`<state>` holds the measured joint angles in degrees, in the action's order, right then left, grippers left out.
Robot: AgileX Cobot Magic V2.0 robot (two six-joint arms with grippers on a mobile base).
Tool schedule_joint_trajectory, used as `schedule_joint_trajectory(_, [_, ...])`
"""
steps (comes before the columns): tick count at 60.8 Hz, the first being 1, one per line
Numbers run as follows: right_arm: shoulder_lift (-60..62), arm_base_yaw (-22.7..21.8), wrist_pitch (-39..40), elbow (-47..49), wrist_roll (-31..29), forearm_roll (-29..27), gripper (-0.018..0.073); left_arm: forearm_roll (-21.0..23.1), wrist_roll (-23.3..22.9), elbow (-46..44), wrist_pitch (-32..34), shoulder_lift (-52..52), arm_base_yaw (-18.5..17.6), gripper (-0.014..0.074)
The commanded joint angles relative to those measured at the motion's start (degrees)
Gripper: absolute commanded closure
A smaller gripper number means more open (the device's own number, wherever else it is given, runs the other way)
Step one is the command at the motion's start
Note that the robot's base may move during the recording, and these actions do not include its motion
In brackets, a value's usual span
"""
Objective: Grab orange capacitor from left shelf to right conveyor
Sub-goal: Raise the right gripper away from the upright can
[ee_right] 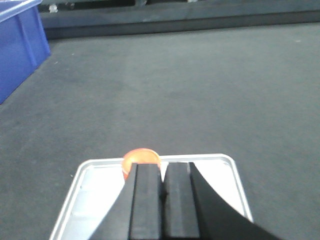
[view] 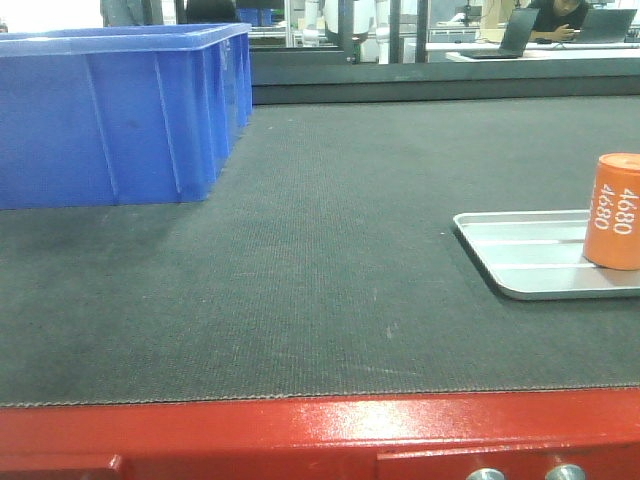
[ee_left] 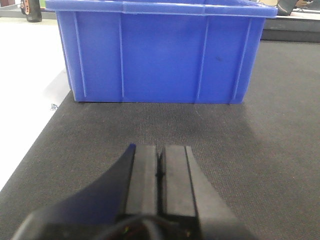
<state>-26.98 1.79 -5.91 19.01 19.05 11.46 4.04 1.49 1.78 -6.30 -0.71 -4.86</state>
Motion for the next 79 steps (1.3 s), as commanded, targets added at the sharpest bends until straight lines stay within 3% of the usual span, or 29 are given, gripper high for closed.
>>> schedule_joint_trajectory(1, [4.32, -0.15, -3.13, 1.41, -0.18, 0.56, 0.0523, 0.2, -0.09, -0.31, 4.52, -0.68, 0.22, 0.0723])
schedule_joint_trajectory(13, [11.55, -0.15, -10.22, 1.41, -0.18, 0.56, 0.0523, 0.2, -0.09, -0.31, 4.52, -0.68, 0.22, 0.0723])
schedule_joint_trajectory(38, [11.96, -0.15, -9.75, 1.33, -0.18, 0.56, 0.0523, 0.2, -0.09, -0.31, 4.52, -0.68, 0.22, 0.0723])
schedule_joint_trajectory(52, [11.96, -0.29, -4.33, 0.6, -0.56, 2.07, 0.0523, 0.2, -0.09, -0.31, 4.52, -0.68, 0.22, 0.0723])
schedule_joint_trajectory(58, [12.01, -0.75, -0.9, 0.0, -6.57, -1.56, 0.0523, 0.2, -0.09, -0.31, 4.52, -0.68, 0.22, 0.0723])
schedule_joint_trajectory(67, [12.01, -2.39, -0.6, 0.0, -24.3, -17.33, 0.0523, 0.2, -0.09, -0.31, 4.52, -0.68, 0.22, 0.0723])
schedule_joint_trajectory(79, [14.89, -4.22, -0.97, -1.52, -25.14, -18.17, 0.0523, 0.2, -0.09, -0.31, 4.52, -0.68, 0.22, 0.0723])
